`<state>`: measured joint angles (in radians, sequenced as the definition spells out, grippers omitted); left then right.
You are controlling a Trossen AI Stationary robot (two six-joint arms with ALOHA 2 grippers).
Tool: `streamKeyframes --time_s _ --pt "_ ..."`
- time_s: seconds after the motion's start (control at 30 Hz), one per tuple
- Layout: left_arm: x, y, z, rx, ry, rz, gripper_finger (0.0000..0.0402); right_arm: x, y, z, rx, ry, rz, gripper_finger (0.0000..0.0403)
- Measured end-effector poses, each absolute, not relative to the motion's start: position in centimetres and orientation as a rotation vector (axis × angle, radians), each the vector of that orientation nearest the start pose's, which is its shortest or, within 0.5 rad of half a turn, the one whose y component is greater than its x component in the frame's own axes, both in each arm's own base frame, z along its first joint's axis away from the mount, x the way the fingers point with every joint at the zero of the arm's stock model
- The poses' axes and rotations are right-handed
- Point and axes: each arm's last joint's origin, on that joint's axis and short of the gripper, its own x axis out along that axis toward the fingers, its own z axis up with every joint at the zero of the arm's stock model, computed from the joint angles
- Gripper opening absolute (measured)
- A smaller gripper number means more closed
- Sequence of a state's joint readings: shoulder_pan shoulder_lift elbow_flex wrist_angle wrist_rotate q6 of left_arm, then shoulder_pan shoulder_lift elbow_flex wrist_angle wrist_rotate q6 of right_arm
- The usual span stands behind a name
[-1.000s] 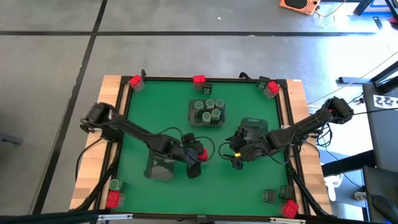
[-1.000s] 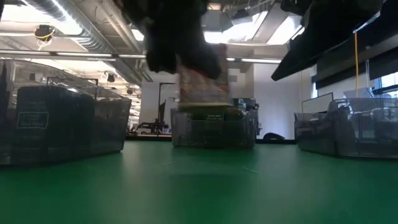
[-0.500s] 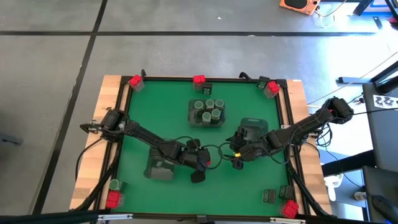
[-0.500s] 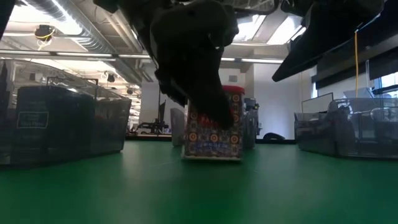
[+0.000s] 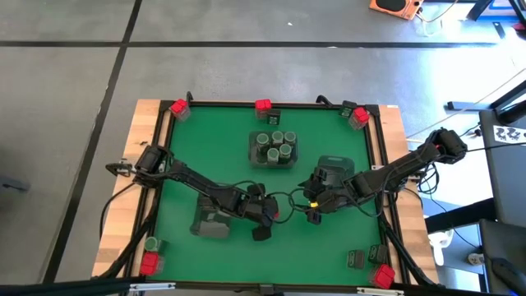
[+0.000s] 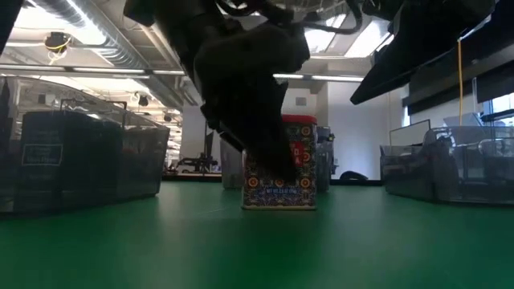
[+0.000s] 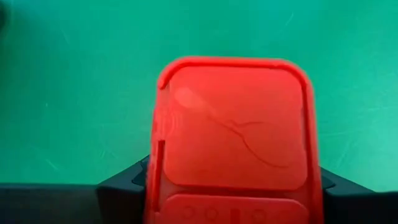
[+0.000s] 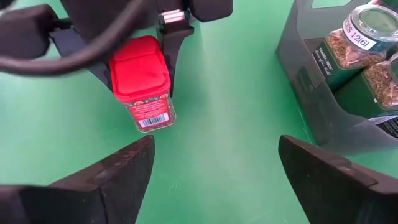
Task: Sort spices by type
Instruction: Put the red seasoning can into the right black bin
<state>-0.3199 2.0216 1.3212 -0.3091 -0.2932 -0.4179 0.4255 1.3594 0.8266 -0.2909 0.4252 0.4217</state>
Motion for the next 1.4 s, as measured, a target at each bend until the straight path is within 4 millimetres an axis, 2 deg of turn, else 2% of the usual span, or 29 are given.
streamKeyframes --time_s 0.97,1.07,1.23,1.4 --pt "39.7 -11.3 15.0 -0.097 0.932 0.196 0.0211 25.1 10.0 22.0 0.062 0.729 -0.156 0.0342" --pt "39.8 -10.9 15.0 -0.106 0.935 0.195 0.0225 25.1 10.0 22.0 0.062 0.729 -0.156 0.0342" --pt "40.0 -10.3 15.1 -0.133 0.953 0.164 0.0271 25.1 10.0 22.0 0.062 0.730 -0.156 0.0342" --pt "39.1 -10.0 17.6 -0.149 0.944 0.147 0.0289 25.1 10.0 22.0 0.062 0.729 -0.156 0.0342"
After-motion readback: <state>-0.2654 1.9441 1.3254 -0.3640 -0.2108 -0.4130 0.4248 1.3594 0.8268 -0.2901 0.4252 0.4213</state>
